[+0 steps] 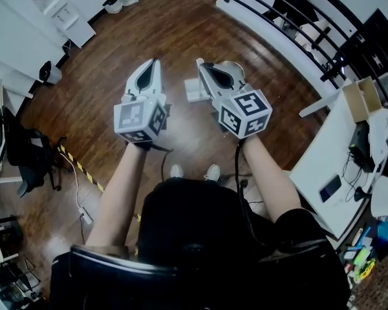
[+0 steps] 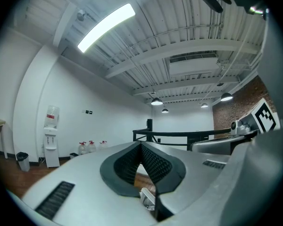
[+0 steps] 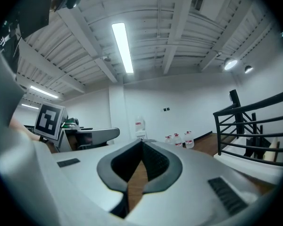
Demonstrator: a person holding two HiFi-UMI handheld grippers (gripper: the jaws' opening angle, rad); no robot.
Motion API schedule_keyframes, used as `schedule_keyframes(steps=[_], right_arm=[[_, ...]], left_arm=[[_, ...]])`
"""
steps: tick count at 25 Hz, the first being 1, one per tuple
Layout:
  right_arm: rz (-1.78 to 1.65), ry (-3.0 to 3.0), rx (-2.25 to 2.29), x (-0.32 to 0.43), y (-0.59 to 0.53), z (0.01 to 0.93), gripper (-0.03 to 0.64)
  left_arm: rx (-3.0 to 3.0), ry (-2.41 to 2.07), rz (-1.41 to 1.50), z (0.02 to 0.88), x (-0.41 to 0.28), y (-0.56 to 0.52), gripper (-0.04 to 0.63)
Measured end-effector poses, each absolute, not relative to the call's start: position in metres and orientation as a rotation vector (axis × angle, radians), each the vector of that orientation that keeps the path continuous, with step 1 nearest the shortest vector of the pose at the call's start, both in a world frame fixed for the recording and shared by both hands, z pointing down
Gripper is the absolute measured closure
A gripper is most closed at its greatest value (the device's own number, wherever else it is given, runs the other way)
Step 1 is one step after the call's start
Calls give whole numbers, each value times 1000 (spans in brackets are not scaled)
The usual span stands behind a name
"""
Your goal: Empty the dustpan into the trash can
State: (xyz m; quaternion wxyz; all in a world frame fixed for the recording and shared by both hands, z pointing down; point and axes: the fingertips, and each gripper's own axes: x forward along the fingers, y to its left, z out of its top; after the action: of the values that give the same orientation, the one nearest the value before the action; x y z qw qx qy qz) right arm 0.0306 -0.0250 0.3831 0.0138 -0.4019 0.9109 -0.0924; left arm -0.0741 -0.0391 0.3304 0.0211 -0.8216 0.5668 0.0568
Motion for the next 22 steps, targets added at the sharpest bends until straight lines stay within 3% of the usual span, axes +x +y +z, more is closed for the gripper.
schedule_keyframes(steps=[22], right_arm=[[-269, 2848, -1345, 5, -27, 387, 612]], left_arm=[[-2600, 1738, 210, 343, -101, -51, 592]])
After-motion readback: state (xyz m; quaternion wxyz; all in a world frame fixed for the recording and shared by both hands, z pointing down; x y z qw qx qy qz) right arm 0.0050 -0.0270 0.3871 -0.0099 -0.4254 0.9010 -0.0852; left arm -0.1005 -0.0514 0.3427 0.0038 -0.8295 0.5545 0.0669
